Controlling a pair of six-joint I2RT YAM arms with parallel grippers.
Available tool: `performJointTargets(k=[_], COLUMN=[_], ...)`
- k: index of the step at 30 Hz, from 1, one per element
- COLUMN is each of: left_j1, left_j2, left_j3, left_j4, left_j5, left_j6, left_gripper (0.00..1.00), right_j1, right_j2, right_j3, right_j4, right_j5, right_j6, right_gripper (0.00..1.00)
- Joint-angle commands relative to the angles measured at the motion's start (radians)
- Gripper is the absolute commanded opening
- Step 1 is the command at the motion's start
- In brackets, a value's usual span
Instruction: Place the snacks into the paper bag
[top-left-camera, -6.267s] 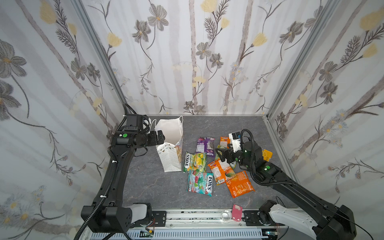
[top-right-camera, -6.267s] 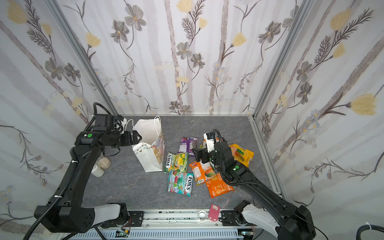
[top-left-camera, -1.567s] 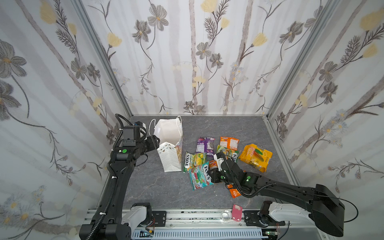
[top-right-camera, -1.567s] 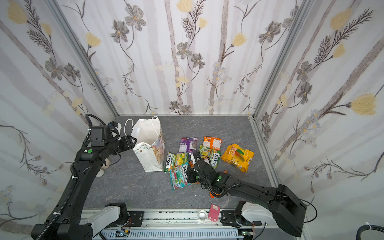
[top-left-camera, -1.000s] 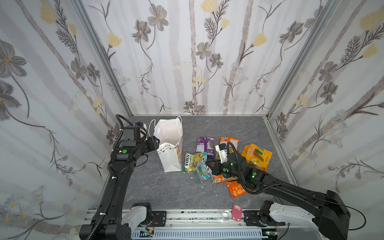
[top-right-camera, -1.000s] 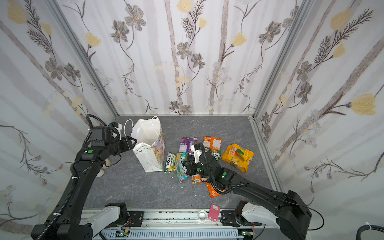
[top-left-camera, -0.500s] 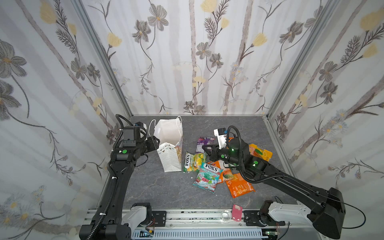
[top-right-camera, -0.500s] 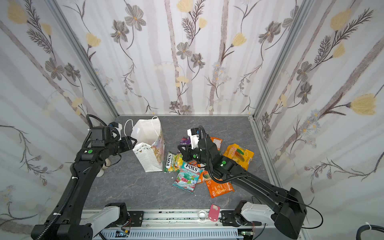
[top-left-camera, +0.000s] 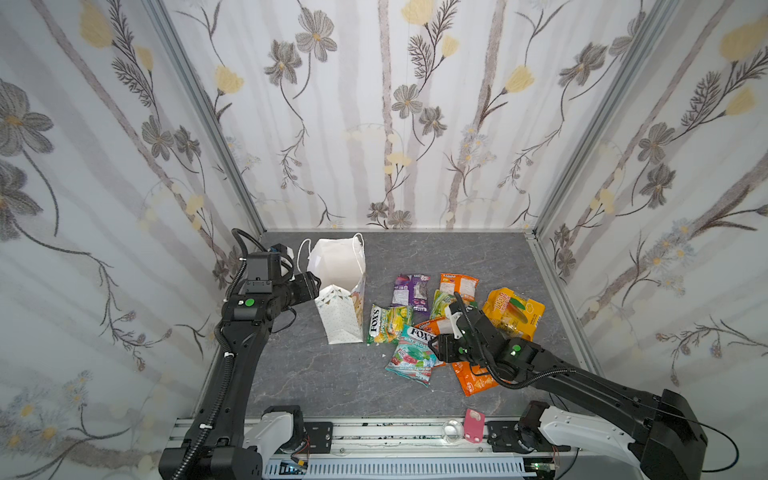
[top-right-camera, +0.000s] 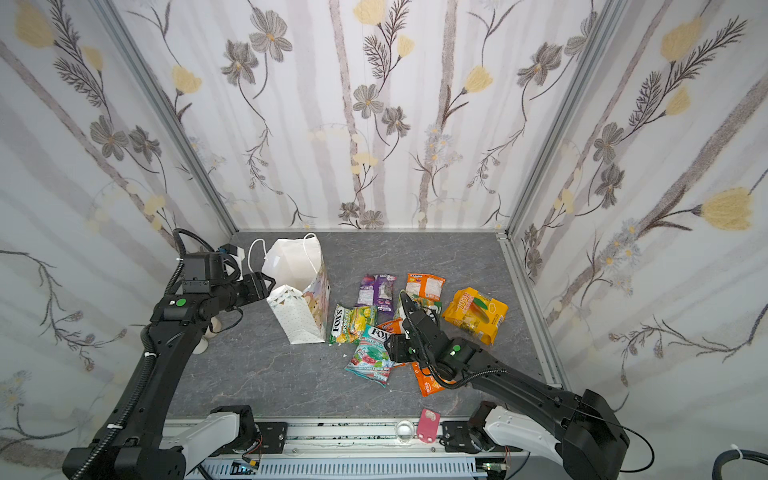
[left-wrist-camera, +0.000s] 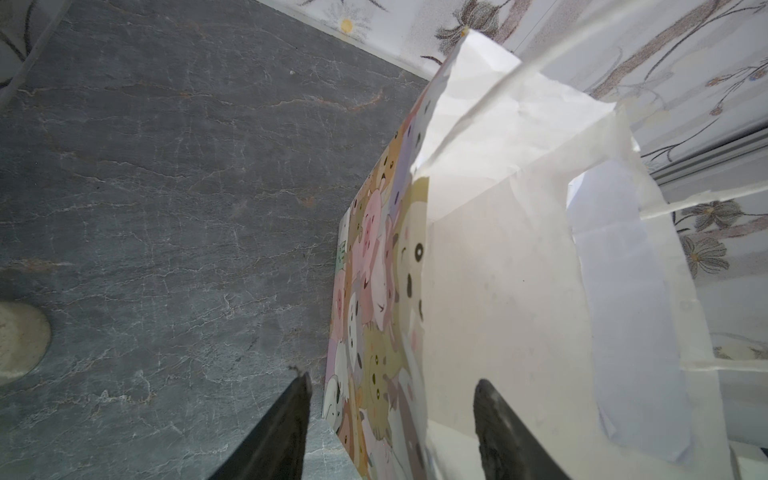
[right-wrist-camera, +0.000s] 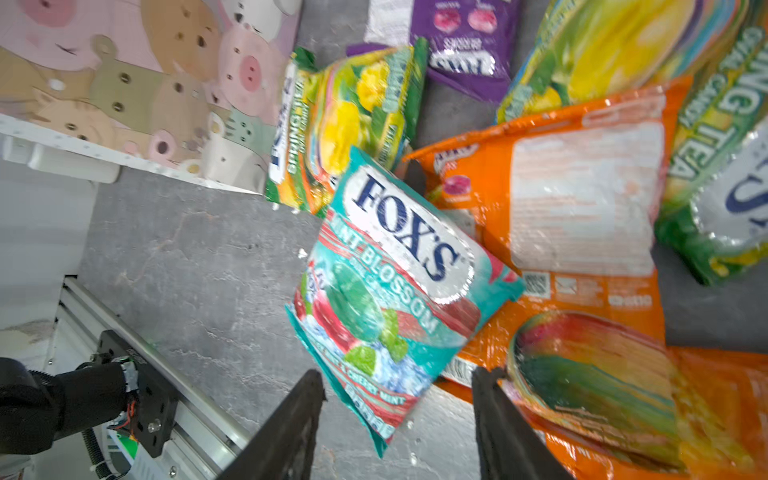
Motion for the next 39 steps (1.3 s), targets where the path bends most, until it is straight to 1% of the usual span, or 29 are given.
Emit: performJointTargets(k=[1,7,14,21,22,23,29,33,37,39], left_j1=[0.0,0.0,0.0,-0.001,0.0,0.0,0.0,0.001,0.0,-0.001], left_j2=[-0.003,0.005,0.006,0.009,0.009,0.01,0.007,0.006,0.003,0.0], left_j3=[0.016,0.017,0.012,0.01,0.011,0.011,0.008,0.006,0.005,0.003], left_j4=[0.025,0.027,0.027,0.033,0.032,0.032,0.037,0.037,0.034,0.034], left_j5=[0.002,0.011,0.0,0.006,0.006,0.007,0.02,0.02,0.019,0.018], left_j6=[0.004,0.001,0.005,0.004,0.005,0.006,0.005,0.004,0.005,0.005], left_gripper=[0.64,0.64,0.66,0.66,0.66,0.66,0.66,0.66,0.66,0.66], right_j1=[0.0,-0.002,-0.015,-0.015,-0.031,-0.049,-0.069,-0.079,-0.082,-0.084], right_j2=[-0.017,0.001,0.042,0.117,0.127,0.139,0.202,0.237,0.26,0.263], right_j3=[-0.051,-0.113,-0.161,-0.17,-0.169,-0.172,-0.177,-0.178,-0.179,-0.181], right_j4=[0.1,0.206,0.334,0.423,0.433,0.444,0.508,0.546,0.575,0.588], right_j5=[0.009,0.009,-0.025,-0.044,-0.043,-0.042,-0.051,-0.063,-0.07,-0.07], right_j6=[0.087,0.118,0.152,0.17,0.175,0.18,0.2,0.204,0.21,0.213], right_gripper=[0.58,0.59,0.57,0.55,0.54,0.53,0.46,0.4,0.27,0.19])
